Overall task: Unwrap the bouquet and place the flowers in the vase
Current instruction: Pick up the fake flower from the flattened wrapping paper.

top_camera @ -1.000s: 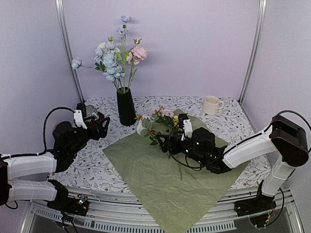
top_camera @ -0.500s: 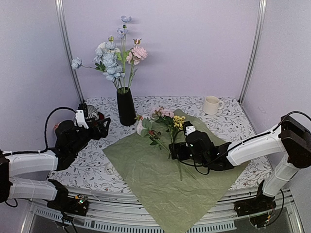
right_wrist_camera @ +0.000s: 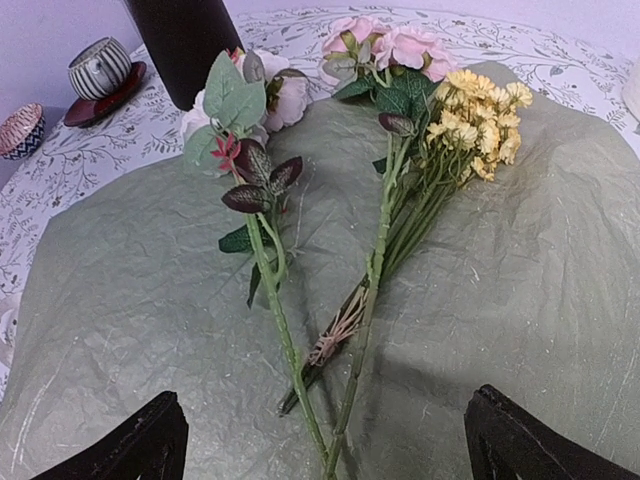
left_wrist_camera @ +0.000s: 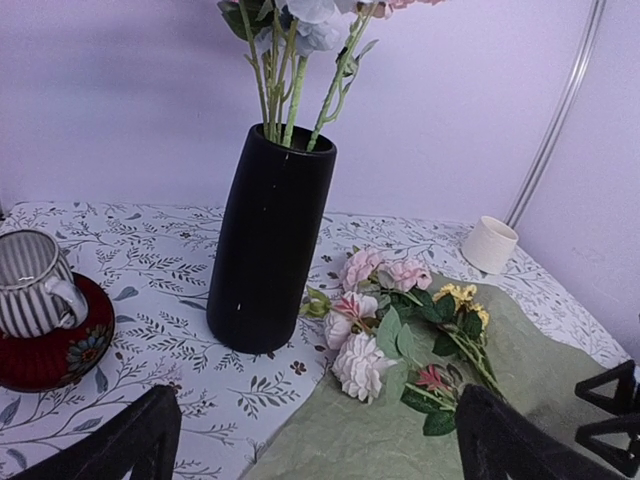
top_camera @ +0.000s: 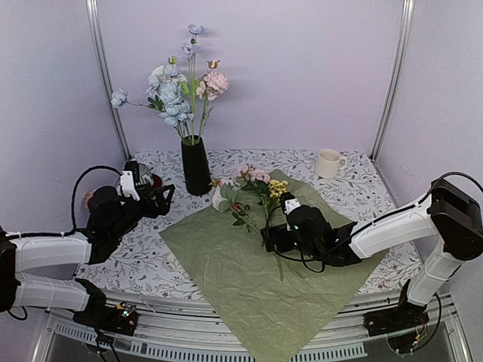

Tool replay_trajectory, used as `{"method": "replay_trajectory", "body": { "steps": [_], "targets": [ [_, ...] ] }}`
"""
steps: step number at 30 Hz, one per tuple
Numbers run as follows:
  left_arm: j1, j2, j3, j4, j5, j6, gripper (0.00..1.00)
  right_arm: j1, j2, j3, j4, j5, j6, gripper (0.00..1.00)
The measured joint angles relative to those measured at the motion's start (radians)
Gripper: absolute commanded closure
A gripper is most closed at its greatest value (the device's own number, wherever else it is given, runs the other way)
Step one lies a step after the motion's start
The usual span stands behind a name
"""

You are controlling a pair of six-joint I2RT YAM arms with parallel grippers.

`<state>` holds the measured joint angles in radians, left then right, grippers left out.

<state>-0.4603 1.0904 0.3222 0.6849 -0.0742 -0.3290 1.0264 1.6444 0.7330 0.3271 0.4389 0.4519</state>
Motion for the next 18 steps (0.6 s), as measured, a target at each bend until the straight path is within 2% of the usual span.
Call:
{"method": "replay_trajectory", "body": {
  "steps": [1, 7, 10, 12, 18],
  "targets": [
    [0.000, 0.002, 0.000, 0.001, 0.003, 0.000, 0.02, 0.000, 0.008, 0.001, -0.002, 0.000, 0.000, 0.00],
    [0.000, 0.005, 0.000, 0.004, 0.018, 0.000, 0.02, -0.006, 0.026, 0.018, -0.039, 0.000, 0.011, 0.16],
    [0.000, 0.005, 0.000, 0.005, 0.019, 0.000, 0.02, -0.009, 0.026, 0.033, -0.070, -0.009, 0.025, 0.27],
    [0.000, 0.005, 0.000, 0.006, 0.024, 0.001, 0.02, -0.010, 0.026, 0.056, -0.108, -0.024, 0.035, 0.30],
    [0.000, 0.011, 0.000, 0.015, 0.053, -0.003, 0.02, -0.018, 0.089, 0.220, -0.259, -0.047, 0.100, 0.42]
  ]
}}
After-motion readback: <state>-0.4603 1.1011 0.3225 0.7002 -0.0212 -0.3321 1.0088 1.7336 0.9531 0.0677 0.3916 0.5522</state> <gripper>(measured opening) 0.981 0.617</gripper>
